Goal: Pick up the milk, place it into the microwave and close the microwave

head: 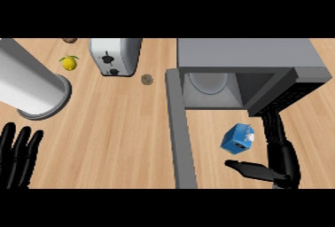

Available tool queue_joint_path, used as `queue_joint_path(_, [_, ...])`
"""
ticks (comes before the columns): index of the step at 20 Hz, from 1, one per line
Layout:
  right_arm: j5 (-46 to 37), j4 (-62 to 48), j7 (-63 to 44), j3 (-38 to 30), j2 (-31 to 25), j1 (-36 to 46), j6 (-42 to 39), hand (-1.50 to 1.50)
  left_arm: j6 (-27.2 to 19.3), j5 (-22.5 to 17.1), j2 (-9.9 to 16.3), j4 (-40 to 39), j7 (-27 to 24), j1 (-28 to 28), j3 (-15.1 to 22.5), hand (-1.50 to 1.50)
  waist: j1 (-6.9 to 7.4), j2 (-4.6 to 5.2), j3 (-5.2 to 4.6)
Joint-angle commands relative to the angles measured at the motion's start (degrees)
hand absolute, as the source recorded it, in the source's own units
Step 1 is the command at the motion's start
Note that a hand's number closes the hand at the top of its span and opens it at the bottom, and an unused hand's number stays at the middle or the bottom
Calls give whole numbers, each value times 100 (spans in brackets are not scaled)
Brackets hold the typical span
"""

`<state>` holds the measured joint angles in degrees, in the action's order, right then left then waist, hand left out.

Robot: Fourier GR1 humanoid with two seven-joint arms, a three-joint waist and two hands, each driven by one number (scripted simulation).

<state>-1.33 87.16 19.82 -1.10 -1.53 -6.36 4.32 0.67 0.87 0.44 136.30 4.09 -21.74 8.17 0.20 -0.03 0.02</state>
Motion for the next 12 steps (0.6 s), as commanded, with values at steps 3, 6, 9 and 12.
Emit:
queue_joint_path(3, [150,-1231,958,-304,-49,106,-222,-150,135,-60,31,38,-387,-498,-12,-150,30,0,-1])
queue_joint_path(6, [356,-1864,1104,-559,-153,743,-378,-150,73,-23,39,110,-202,-454,-33,-150,31,1,-1])
queue_joint_path(9, [385,-2669,1978,-630,-24,738,-503,-150,78,-210,105,286,71,-264,-172,-150,30,5,1])
queue_joint_path(12, [329,-3630,2619,-808,-108,1012,-563,-150,-61,292,-39,336,-64,-403,332,-150,42,7,4])
